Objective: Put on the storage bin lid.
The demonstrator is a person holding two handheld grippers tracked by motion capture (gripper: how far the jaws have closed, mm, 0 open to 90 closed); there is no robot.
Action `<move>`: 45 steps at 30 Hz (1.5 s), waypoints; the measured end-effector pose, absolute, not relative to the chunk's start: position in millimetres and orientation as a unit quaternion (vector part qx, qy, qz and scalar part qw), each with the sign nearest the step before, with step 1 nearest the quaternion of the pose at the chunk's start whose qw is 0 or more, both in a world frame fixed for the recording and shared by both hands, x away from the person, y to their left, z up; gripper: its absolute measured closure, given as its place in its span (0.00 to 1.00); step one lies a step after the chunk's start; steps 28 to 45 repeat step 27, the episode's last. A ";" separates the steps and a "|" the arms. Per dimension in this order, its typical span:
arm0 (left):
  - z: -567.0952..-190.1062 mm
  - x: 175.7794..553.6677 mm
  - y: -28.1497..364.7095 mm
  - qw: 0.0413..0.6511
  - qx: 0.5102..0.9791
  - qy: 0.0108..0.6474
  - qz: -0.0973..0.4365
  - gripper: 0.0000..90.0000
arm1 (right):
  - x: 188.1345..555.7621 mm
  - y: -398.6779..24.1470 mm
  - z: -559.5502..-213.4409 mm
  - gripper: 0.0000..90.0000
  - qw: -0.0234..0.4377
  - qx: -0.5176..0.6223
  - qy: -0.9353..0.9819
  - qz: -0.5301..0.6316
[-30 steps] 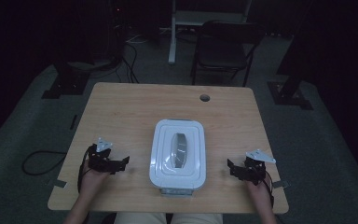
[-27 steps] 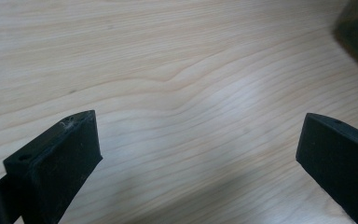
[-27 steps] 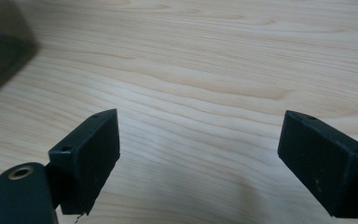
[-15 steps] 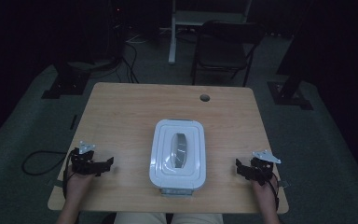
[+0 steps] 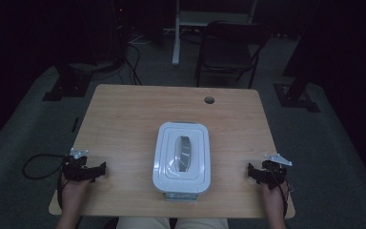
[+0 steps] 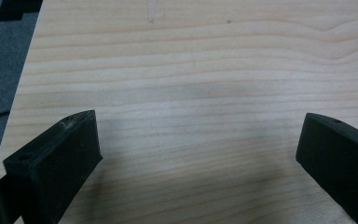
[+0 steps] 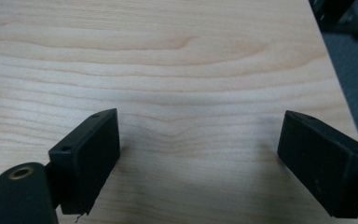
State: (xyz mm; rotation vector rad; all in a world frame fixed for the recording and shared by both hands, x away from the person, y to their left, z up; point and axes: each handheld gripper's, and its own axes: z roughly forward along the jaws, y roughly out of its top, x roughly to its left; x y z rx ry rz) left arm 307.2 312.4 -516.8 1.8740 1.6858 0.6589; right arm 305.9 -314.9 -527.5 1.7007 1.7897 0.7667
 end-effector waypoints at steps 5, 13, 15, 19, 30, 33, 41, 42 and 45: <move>-521.4 307.9 313.2 0.259 0.691 0.630 0.242 0.01 | 306.2 -316.7 -527.7 0.14 0.268 0.642 0.658 0.286; -523.9 306.3 311.2 0.266 0.678 0.636 0.254 0.01 | 306.4 -316.5 -527.9 0.13 0.267 0.640 0.661 0.287; -523.9 306.3 310.2 0.264 0.674 0.641 0.256 0.01 | 306.4 -316.5 -527.9 0.13 0.267 0.640 0.661 0.287; -524.0 306.3 309.6 0.263 0.671 0.643 0.257 0.01 | 306.4 -316.5 -527.9 0.13 0.267 0.640 0.661 0.287; -524.0 306.2 309.7 0.263 0.671 0.643 0.257 0.01 | 306.4 -316.5 -528.0 0.13 0.267 0.640 0.661 0.287; -524.0 306.2 309.7 0.263 0.671 0.643 0.257 0.01 | 306.4 -316.5 -528.0 0.13 0.267 0.640 0.661 0.287; -524.0 306.2 309.7 0.263 0.671 0.643 0.257 0.01 | 306.4 -316.5 -528.0 0.13 0.267 0.640 0.661 0.287; -524.0 306.2 309.7 0.263 0.671 0.643 0.257 0.01 | 306.4 -316.5 -528.0 0.13 0.267 0.640 0.661 0.287; -524.0 306.2 309.7 0.263 0.671 0.643 0.257 0.01 | 306.4 -316.5 -528.0 0.13 0.267 0.640 0.661 0.287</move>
